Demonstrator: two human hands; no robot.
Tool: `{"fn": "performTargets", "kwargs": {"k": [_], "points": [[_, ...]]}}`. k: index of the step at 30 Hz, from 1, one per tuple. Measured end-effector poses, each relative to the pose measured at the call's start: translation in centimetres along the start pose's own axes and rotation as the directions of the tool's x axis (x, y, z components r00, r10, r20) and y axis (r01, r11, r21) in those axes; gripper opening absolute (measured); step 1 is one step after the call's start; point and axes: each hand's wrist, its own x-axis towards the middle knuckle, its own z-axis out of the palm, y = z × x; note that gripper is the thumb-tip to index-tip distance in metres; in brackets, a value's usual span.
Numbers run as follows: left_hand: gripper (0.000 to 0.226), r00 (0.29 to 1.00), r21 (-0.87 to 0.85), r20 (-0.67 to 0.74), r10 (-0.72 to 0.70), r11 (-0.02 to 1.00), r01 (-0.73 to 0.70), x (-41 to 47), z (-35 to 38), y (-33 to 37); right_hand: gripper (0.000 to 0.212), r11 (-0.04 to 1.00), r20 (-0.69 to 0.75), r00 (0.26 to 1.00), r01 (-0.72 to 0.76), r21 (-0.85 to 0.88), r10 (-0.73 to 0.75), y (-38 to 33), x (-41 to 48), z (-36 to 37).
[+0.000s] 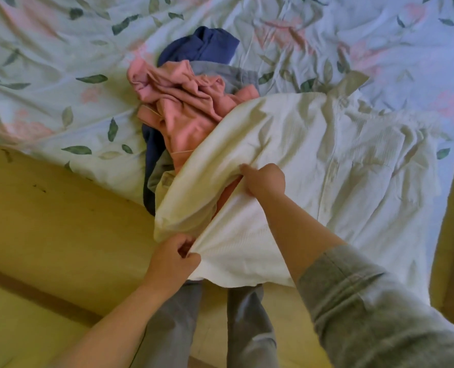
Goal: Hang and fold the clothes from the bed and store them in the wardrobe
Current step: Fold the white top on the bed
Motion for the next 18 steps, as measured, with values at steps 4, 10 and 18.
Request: {"fn": "performTargets", "kwargs": {"k": [4, 10, 18], "points": [[0.011, 0.995, -0.012, 0.096, 0.024, 1.000, -0.023, 0.0, -0.8, -0.7, 0.033, 0.999, 0.072, 0.997, 0.021, 0.038, -0.024, -0.5, 0.6, 0.5], [0.012, 0.991, -0.009, 0.115, -0.071, 0.997, 0.072, 0.6, -1.2, -2.8, 0.015, 0.906, 0.117, 0.956, 0.208, 0.369, -0.267, -0.9, 0.2, -0.3], [0.018, 0.995, 0.030, -0.085, -0.056, 0.998, 0.059, 2.4, -3.1, -2.9, 0.023, 0.976, -0.132, 0.971, 0.210, 0.057, -0.201, -0.4, 0.0, 0.0]]}}
